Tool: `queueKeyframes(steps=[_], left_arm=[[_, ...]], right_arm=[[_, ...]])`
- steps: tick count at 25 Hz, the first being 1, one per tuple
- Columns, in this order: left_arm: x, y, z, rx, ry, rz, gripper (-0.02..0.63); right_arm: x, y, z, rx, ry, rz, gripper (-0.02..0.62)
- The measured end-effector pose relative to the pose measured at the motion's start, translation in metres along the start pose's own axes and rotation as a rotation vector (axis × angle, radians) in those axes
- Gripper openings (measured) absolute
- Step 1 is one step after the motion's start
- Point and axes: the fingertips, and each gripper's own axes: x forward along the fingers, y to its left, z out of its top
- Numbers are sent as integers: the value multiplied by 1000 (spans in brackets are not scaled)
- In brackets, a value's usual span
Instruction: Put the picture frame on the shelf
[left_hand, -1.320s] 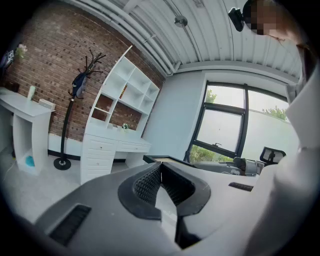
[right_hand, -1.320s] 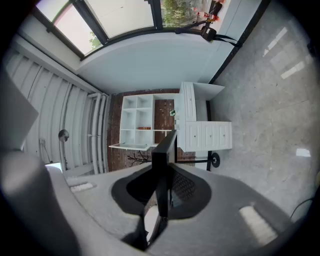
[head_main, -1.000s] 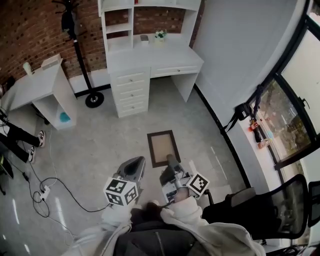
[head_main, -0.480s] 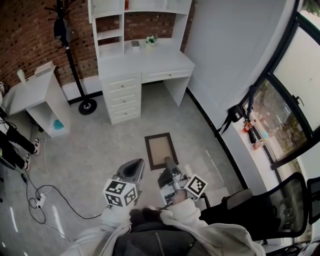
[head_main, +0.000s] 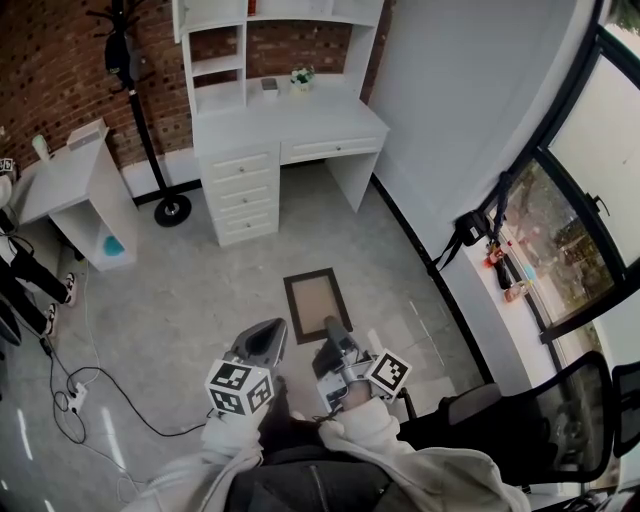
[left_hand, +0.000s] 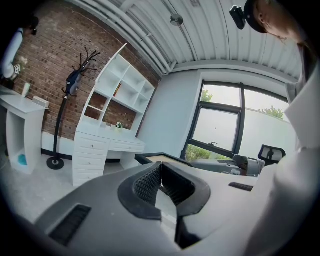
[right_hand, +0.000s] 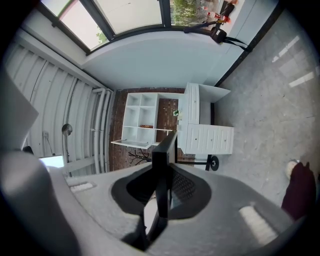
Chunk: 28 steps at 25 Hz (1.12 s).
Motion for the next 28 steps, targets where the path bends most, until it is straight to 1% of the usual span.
queueKeyframes(steps=[4,9,14,21,28], left_arm=[[14,2,-2,2,9,-6,6],[41,13,6,7,8,-22,5],[70,32,22,12,1,-22,5],[109,63,44,9,-2,-26,6],[146,91,68,7,-6,-32,6]], right_arm=[[6,-5,11,4,-8,-6,51],[26,-11,31,-2,-26,-14,51],[59,-9,46,-6,-16,0,51],[105,-15,66,3,-10,-10,51],[150,-11,88,5,-8,-10,51]])
